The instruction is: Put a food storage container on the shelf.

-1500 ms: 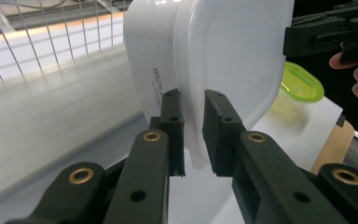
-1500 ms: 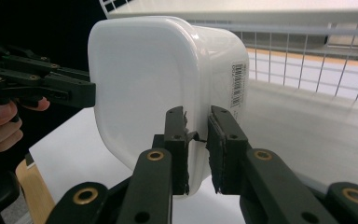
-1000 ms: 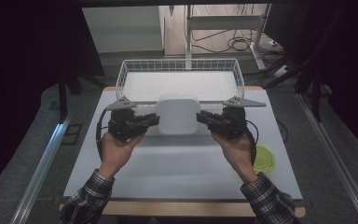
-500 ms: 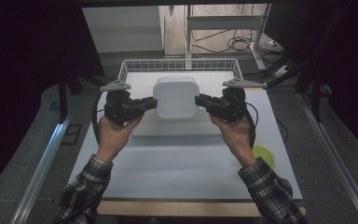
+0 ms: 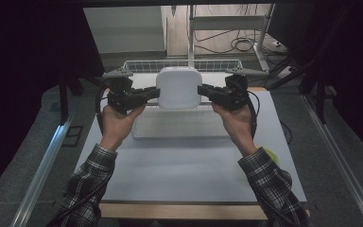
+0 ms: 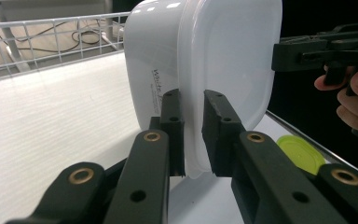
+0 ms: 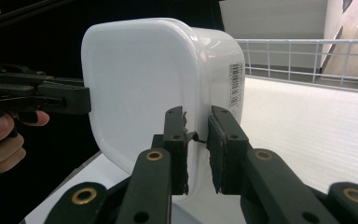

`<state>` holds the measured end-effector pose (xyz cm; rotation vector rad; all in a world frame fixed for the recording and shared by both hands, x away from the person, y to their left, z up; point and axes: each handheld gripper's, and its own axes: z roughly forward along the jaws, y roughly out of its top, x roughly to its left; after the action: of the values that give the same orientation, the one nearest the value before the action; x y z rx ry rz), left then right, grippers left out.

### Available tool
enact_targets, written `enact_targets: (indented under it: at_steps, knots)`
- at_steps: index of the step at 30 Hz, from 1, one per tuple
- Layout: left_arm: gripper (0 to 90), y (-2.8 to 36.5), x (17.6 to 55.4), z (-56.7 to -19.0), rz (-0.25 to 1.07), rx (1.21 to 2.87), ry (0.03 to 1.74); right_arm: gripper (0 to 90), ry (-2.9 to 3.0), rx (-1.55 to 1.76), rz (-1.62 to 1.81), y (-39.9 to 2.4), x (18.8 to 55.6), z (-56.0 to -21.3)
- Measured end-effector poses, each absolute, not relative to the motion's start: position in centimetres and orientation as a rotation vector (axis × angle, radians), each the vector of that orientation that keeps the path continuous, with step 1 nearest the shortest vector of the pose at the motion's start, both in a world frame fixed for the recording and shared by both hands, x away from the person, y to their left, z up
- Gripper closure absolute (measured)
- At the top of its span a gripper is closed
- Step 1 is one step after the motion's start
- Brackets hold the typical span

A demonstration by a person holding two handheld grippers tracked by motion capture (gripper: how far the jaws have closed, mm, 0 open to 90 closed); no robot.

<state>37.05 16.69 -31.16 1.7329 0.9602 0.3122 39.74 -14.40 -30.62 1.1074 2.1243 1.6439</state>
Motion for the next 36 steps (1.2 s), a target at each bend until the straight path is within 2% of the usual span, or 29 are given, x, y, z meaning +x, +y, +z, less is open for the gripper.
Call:
enact_targets:
  at_steps: [23, 31, 36]
  knots:
    - [77.0, 16.6, 40.1, -32.2, 0.288, 1.713, 0.991, 77.0, 2.124, 1.180, 1.612, -14.1, 42.5, -30.8]
    - [64.3, 16.4, 40.6, -32.2, 0.290, 1.708, 0.961, 68.7, 2.122, 1.174, 1.627, -13.9, 43.0, -30.9]
    - [61.8, 16.2, 41.1, -32.2, 0.303, 1.701, 0.958, 66.9, 2.125, 1.170, 1.614, -13.7, 43.3, -30.8]
